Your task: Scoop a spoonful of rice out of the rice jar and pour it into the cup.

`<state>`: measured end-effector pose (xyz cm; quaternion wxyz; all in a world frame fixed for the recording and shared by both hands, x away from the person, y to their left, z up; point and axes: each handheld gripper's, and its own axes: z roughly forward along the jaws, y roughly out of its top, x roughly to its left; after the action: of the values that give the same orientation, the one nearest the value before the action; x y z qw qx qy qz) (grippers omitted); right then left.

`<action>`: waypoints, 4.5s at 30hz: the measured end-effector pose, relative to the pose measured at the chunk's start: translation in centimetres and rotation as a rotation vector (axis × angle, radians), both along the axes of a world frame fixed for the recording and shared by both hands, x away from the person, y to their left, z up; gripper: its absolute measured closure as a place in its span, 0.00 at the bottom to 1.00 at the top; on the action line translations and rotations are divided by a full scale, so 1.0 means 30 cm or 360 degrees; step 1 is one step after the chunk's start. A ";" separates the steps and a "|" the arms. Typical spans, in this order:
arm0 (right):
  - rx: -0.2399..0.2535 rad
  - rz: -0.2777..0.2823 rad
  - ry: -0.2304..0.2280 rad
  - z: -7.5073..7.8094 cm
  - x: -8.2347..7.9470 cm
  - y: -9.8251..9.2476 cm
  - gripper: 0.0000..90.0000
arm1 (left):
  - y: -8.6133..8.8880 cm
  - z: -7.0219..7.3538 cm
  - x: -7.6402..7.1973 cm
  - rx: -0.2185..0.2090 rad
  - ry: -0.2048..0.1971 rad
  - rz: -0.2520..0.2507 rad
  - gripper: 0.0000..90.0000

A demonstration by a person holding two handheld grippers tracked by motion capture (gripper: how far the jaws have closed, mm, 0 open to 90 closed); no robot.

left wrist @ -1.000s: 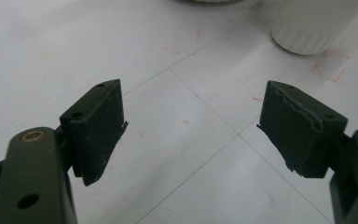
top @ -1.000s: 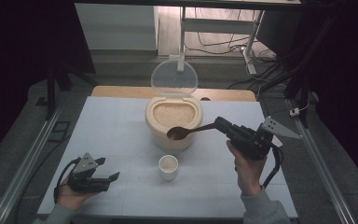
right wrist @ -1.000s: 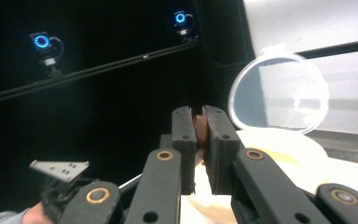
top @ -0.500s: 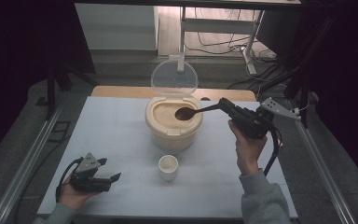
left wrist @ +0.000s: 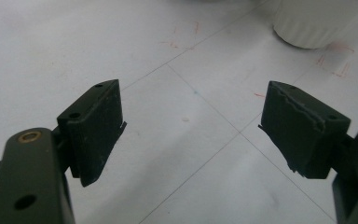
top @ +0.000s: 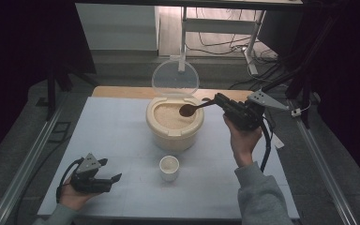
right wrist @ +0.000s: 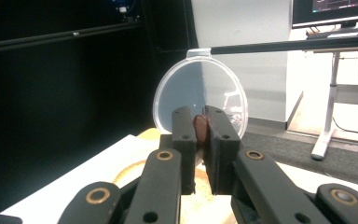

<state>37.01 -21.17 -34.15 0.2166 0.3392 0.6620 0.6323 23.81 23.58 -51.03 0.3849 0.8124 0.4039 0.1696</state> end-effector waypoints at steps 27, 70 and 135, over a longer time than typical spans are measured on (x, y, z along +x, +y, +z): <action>-0.0202 -0.0014 0.0091 -0.050 0.031 0.065 0.92 | -0.004 0.001 0.000 0.0003 0.0001 -0.0002 0.23; 0.0270 -0.0024 0.0606 -0.152 0.076 0.012 0.92 | -0.009 0.002 0.002 0.0007 -0.0005 -0.0008 0.23; 0.0814 0.0040 0.0892 -0.174 0.091 -0.131 0.92 | -0.016 0.000 0.005 0.0027 -0.0006 -0.0007 0.23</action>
<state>39.76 -25.11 -39.37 -0.0723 0.5339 0.5205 0.6624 23.96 23.10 -51.02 0.3792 0.8161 0.4001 0.1736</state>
